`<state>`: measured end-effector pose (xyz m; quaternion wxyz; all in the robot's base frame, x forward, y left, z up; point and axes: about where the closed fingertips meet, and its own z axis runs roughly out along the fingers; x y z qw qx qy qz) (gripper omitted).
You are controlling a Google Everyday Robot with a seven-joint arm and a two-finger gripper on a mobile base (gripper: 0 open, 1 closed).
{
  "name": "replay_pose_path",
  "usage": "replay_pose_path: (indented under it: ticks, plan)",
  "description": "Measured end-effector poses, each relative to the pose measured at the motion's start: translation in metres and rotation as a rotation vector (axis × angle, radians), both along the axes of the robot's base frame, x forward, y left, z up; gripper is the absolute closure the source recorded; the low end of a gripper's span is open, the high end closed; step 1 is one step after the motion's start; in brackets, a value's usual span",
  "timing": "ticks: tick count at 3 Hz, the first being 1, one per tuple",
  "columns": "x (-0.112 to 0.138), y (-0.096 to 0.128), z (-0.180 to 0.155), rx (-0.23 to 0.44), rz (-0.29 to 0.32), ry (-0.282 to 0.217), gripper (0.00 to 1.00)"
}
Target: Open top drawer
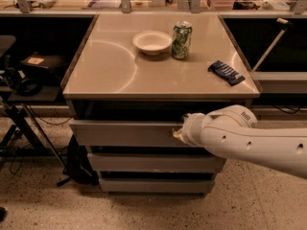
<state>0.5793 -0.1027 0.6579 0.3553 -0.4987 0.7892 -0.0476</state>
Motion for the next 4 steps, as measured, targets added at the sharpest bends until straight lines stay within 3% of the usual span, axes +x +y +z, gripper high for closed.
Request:
replay_pose_path:
  ticks: [1,4]
  plan:
    - [-0.018,-0.005,0.000,0.000,-0.002,0.001,1.00]
    - [-0.032,-0.008,0.008,-0.002,-0.005,0.004,1.00]
